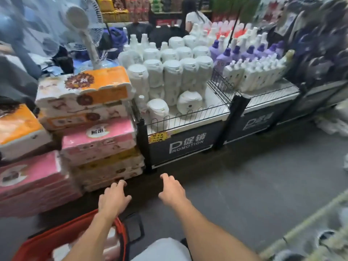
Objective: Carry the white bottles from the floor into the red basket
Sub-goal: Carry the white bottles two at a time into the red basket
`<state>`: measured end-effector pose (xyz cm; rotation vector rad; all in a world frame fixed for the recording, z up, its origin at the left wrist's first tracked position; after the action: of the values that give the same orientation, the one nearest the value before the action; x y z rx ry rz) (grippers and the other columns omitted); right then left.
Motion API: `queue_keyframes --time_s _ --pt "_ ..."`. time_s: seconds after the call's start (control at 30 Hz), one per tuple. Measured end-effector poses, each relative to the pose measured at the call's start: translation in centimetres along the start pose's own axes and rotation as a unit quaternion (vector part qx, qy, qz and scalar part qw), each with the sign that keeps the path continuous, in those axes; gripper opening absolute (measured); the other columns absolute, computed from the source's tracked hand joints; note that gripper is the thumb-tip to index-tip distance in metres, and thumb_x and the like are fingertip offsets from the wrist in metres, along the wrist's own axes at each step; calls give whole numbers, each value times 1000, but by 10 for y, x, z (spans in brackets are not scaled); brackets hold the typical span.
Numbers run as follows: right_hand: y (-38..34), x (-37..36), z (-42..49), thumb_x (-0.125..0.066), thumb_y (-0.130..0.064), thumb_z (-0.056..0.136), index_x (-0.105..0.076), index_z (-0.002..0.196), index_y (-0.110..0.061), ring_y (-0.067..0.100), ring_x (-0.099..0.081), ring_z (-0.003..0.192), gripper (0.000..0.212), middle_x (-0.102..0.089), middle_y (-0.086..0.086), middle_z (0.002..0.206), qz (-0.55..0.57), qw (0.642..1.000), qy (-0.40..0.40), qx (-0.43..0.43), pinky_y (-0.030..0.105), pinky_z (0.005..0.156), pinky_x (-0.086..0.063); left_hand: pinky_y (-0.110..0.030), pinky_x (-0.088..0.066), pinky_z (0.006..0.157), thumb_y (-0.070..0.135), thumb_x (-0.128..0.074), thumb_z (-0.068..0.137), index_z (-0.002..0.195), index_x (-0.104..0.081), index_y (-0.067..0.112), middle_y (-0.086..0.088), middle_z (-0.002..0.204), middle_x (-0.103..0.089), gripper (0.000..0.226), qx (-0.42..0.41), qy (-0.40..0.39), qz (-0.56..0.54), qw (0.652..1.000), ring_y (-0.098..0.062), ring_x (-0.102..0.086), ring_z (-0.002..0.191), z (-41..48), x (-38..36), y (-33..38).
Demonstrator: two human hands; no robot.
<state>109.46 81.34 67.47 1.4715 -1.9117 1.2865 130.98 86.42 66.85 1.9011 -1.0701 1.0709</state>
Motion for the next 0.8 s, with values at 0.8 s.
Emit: queue_keyframes --time_s 0.8 --pt "386 139 -77 -63 -19 94 -45 140 -26 32 -54 128 51 -49 7 139 199 918 147 -312 37 100 -44 -37 -49 91 45 -62 91 137 -43 33 3 128 -55 51 -370 -31 132 919 -21 -54 118 25 -54 449"
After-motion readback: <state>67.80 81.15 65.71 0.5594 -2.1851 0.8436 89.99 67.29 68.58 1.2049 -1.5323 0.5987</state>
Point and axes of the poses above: each hand's wrist, its own z-axis towards the middle knuckle, its own x-axis out of the back of the hand, y = z × x, the point moved 9 cm from there along z, towards the middle knuckle
